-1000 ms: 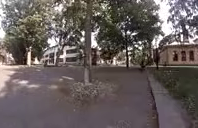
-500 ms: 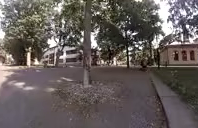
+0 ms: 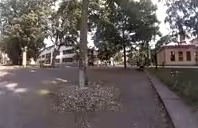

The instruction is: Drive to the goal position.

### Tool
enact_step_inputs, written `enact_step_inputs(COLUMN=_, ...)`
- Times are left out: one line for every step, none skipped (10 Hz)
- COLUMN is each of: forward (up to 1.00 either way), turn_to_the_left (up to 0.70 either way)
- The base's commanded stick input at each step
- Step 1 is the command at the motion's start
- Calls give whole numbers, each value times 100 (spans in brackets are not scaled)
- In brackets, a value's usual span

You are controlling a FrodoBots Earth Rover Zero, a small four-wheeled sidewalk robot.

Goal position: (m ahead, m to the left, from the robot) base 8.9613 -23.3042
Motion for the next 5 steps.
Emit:
enact_step_inputs(forward=44, turn_to_the_left=-8)
enact_step_inputs(forward=44, turn_to_the_left=-27)
enact_step_inputs(forward=44, turn_to_the_left=-27)
enact_step_inputs(forward=44, turn_to_the_left=-27)
enact_step_inputs(forward=44, turn_to_the_left=-27)
